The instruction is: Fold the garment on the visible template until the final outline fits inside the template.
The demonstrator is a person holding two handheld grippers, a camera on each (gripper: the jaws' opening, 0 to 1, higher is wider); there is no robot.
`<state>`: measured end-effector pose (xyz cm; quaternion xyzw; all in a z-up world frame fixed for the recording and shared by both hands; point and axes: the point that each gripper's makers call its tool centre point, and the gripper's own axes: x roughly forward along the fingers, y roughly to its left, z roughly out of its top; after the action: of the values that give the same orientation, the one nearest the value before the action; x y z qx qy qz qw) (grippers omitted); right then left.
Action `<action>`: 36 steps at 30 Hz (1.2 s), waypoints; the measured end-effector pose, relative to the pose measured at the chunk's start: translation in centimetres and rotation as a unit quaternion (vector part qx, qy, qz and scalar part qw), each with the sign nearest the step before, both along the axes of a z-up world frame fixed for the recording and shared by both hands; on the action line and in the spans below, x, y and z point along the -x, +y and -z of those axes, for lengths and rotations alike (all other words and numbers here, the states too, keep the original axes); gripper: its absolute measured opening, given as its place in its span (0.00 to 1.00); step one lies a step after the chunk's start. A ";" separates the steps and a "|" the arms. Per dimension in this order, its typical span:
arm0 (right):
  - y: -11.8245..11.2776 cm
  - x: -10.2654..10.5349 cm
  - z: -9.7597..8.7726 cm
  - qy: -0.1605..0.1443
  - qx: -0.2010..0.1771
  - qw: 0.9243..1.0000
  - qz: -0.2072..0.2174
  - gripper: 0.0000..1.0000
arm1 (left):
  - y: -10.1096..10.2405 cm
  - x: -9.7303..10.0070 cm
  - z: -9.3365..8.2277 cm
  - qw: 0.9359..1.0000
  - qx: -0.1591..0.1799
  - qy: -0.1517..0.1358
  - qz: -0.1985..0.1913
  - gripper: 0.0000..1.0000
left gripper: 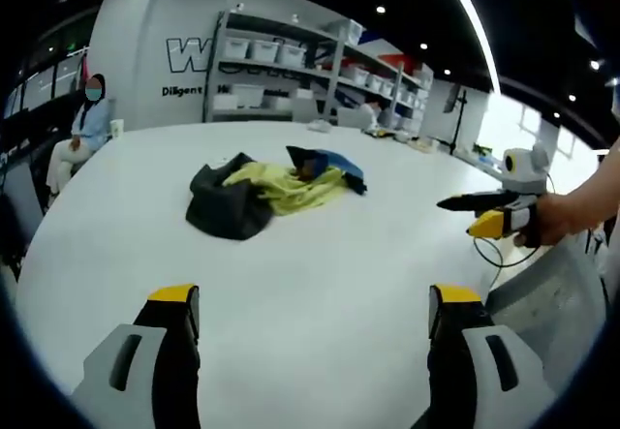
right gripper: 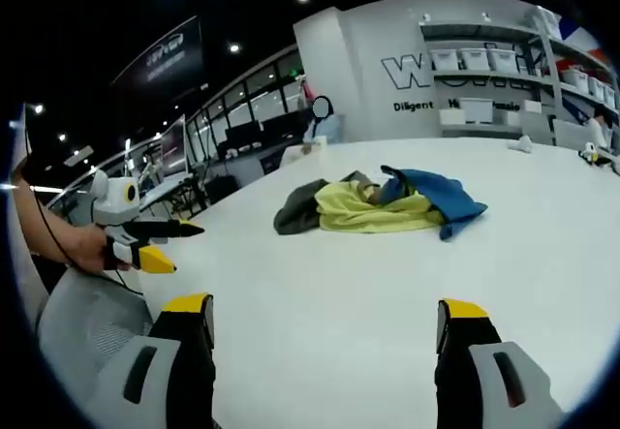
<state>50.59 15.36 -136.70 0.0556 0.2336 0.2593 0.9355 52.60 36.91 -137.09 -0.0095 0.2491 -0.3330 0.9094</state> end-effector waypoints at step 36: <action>-0.2 0.0 0.0 -0.001 0.001 1.000 0.006 0.93 | -0.4 0.1 -0.1 1.000 0.002 -0.003 0.009 0.97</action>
<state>50.62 15.15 -136.75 0.0556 0.2331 0.2535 0.9372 52.48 36.51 -136.97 -0.0074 0.2456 -0.3420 0.9070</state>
